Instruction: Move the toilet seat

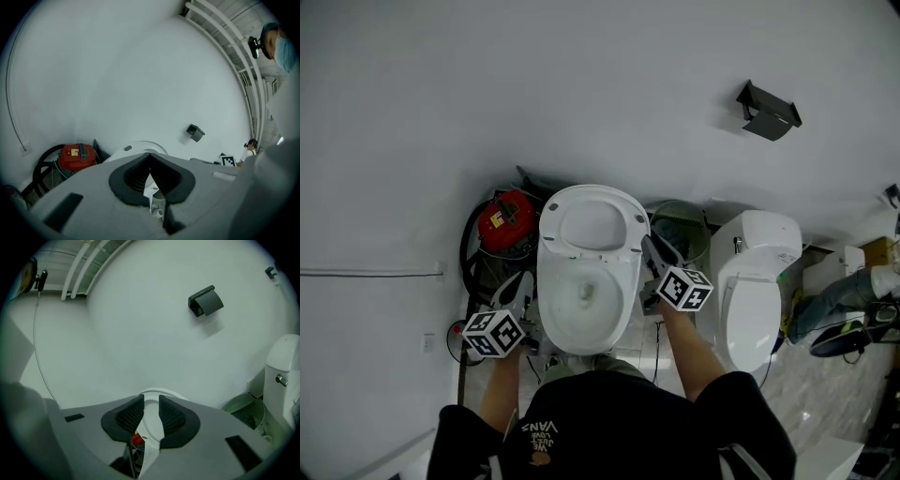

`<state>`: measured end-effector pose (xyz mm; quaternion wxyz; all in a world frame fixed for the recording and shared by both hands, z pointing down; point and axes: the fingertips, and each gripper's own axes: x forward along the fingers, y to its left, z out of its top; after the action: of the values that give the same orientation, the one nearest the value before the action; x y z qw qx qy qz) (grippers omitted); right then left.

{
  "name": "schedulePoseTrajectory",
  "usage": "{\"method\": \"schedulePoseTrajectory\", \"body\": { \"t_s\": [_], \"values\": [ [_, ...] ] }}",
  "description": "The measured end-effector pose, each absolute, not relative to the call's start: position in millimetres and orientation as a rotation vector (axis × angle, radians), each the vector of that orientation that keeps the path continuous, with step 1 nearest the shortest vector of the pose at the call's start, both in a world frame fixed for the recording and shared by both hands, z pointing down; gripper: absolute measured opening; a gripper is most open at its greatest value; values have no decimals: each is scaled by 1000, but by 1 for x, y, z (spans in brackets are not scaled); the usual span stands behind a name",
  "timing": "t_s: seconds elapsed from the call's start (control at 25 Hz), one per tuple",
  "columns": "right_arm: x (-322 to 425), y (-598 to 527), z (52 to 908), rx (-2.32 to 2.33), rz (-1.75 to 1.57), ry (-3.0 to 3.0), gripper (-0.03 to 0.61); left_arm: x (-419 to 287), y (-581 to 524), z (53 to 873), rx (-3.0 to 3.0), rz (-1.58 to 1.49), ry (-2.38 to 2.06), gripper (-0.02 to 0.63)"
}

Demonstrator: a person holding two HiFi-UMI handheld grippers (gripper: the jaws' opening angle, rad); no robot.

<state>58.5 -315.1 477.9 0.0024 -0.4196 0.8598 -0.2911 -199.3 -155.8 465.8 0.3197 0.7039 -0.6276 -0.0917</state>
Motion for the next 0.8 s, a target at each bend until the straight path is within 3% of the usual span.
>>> {"method": "schedulePoseTrajectory", "body": {
  "t_s": [0.16,0.8],
  "values": [
    [60,-297,460,-1341,-858,2684,3,-196,-154,452,1900,-240,-1624,2],
    [66,-203,408,-1394,-745,2612,0,-181,-119,416,2170,-24,-1535,2]
  ]
}}
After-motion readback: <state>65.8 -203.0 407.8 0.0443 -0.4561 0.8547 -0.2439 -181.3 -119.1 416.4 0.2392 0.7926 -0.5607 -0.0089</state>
